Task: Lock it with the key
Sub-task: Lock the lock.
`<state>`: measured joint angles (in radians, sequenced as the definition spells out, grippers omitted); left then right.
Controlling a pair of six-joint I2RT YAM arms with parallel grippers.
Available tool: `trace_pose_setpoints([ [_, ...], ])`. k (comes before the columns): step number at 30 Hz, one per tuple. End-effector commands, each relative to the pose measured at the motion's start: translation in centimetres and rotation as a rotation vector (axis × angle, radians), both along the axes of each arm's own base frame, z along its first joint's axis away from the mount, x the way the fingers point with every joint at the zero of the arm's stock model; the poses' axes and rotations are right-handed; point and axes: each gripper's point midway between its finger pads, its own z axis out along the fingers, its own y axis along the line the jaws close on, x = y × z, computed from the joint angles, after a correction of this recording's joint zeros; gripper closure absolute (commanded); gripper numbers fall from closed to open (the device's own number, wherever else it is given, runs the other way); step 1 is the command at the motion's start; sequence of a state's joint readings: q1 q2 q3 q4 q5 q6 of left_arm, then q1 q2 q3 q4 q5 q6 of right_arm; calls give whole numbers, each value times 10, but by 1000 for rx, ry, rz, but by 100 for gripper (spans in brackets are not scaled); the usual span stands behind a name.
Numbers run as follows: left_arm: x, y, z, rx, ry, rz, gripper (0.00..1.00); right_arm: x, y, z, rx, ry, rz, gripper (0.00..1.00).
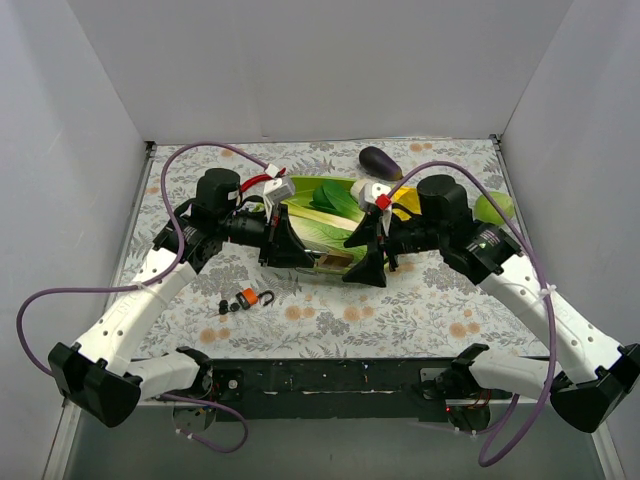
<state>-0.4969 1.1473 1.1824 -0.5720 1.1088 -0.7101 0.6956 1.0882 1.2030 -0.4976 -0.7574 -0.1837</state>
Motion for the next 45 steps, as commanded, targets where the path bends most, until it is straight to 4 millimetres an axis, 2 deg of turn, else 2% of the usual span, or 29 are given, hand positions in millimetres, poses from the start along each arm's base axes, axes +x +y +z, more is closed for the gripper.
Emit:
trace_pose_setpoints([
  [1, -12, -1, 37, -89, -88, -76, 100, 4, 9, 5, 61, -82, 59, 14],
  [8, -11, -2, 41, -100, -66, -73, 100, -1, 24, -3, 61, -93, 123, 14],
  [12, -10, -4, 43, -105, -50, -66, 100, -2, 31, -13, 27, -111, 134, 22],
  [17, -9, -5, 45, -112, -41, -65, 100, -1, 33, -24, -5, -132, 139, 27],
  [20, -9, -5, 45, -113, -35, -66, 100, -1, 32, -28, -15, -128, 138, 36],
  [21, -8, -5, 45, -113, -35, -64, 100, -1, 31, -28, -16, -129, 137, 48],
  [23, -9, -5, 45, -116, -35, -65, 100, 0, 32, -29, -19, -125, 132, 62],
  [24, -8, -5, 46, -117, -38, -64, 100, 0, 31, -29, -19, -123, 130, 74],
  [26, -8, -5, 46, -116, -37, -62, 100, 0, 31, -29, -22, -121, 127, 86],
  [27, -8, -5, 46, -116, -36, -62, 100, 0, 31, -29, -22, -116, 124, 98],
  [28, -8, -5, 46, -115, -39, -58, 100, 0, 31, -28, -21, -116, 123, 99],
  [29, -7, -5, 47, -107, -41, -52, 96, -1, 31, -26, -21, -112, 127, 99],
  [31, 3, -4, 42, -72, -143, -42, 68, -3, 31, -21, -10, -102, 133, 99],
  [32, 9, -1, 23, 13, -101, -9, 49, -5, 31, -16, -1, -100, 135, 99],
  [33, 14, 2, 25, 28, -212, -25, 31, -5, 30, -14, 1, -94, 129, 99],
  [34, 15, 5, 18, 62, -219, -23, 27, -5, 30, -13, 2, -72, 120, 99],
  [35, 15, 11, 6, 121, -203, -6, 25, -6, 29, -10, 11, -62, 124, 99],
  [37, 11, 16, -2, 142, -233, -13, 25, -6, 27, -3, 25, -47, 117, 99],
  [42, -9, 20, 3, 82, -233, -33, 30, -9, 27, 5, 51, -40, 124, 99],
  [45, -12, 18, -4, 82, -181, -42, 33, -13, 27, 8, 65, -43, 144, 99],
])
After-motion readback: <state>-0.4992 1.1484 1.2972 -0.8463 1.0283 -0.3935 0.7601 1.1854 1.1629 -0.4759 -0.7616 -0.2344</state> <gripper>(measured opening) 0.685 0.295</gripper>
